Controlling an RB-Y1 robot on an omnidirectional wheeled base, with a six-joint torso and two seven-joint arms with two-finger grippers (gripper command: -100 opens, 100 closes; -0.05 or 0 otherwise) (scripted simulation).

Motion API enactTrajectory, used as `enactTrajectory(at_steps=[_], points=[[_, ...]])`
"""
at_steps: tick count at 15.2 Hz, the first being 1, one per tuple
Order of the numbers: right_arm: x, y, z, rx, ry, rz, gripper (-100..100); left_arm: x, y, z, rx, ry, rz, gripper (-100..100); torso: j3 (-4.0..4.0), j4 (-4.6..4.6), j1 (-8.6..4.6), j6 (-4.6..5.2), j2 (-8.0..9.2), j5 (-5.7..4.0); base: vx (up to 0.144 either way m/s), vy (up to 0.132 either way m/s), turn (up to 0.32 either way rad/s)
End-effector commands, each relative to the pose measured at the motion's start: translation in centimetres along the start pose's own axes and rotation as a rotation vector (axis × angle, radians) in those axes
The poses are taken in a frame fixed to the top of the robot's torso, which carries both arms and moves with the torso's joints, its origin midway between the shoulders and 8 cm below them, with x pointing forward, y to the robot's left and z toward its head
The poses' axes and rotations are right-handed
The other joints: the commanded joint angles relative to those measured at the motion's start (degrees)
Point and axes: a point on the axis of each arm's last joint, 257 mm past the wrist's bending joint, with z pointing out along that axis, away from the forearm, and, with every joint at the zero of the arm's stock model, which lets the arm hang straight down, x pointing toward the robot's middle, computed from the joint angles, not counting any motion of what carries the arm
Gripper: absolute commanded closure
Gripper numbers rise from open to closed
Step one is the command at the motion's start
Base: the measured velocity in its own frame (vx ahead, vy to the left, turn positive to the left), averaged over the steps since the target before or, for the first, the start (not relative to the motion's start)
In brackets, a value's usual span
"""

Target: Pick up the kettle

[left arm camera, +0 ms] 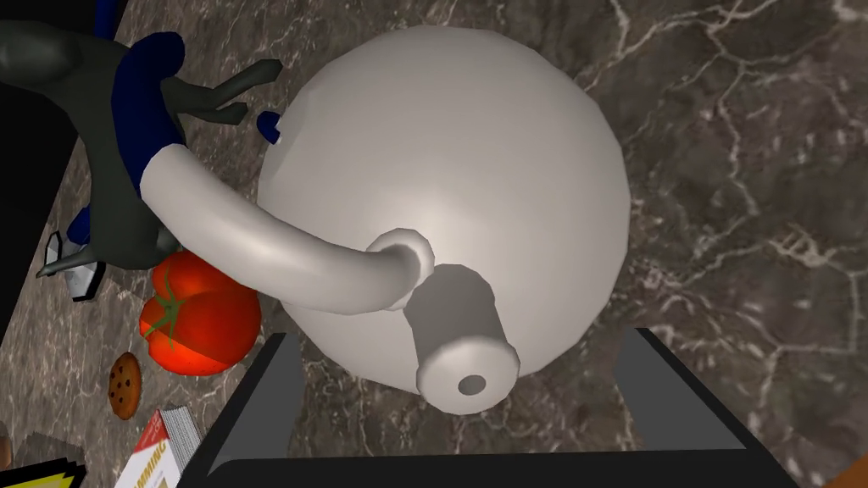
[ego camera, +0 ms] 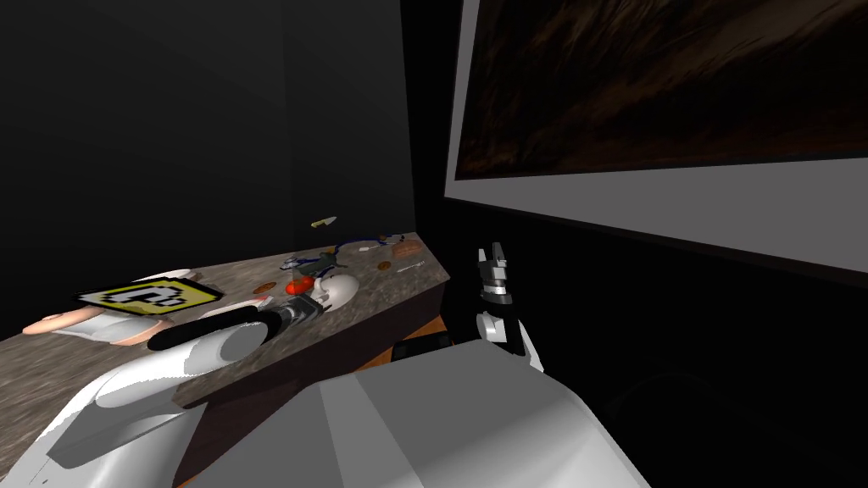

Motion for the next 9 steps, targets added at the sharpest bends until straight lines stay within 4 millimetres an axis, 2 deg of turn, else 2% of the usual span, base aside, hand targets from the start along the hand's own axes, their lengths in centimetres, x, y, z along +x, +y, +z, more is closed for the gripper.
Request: enactTrajectory(at_steps=[1, 3, 4, 5, 8, 9], points=[[0.0, 0.0, 0.0, 0.000, 0.000, 0.000, 0, -0.3, -0.1, 0.8, 0.004, -0.003, -0.005, -100, 0.00, 0.00, 0.00, 0.00, 0.00, 0.00, -0.001, 0.006, -0.048], [0.0, 0.0, 0.0, 0.000, 0.000, 0.000, 0, -0.5, -0.1, 1.4, 0.006, -0.006, -0.008, -100, 0.00, 0.00, 0.01, -0.01, 0.00, 0.00, -0.001, 0.006, -0.035], [0.0, 0.0, 0.0, 0.000, 0.000, 0.000, 0, -0.3, -0.1, 1.0, 0.003, -0.004, -0.006, -100, 0.00, 0.00, 0.02, -0.01, 0.00, 0.01, -0.001, 0.004, -0.017], [0.0, 0.0, 0.0, 0.000, 0.000, 0.000, 0, -0.1, 0.0, 0.4, 0.003, -0.001, -0.002, 100, 0.00, 0.00, 0.01, -0.02, 0.00, 0.00, 0.000, 0.001, 0.050], [0.0, 0.0, 0.0, 0.000, 0.000, 0.000, 0, 0.2, 0.1, -0.7, -0.001, 0.003, 0.005, 100, 0.03, 0.02, -0.09, -0.03, 0.05, -0.03, 0.001, -0.005, 0.054], [0.0, 0.0, 0.0, 0.000, 0.000, 0.000, 0, 0.1, -0.1, -0.2, 0.003, 0.002, 0.002, 100, 0.05, 0.02, -0.12, -0.03, 0.07, -0.04, 0.001, -0.005, 0.021]])
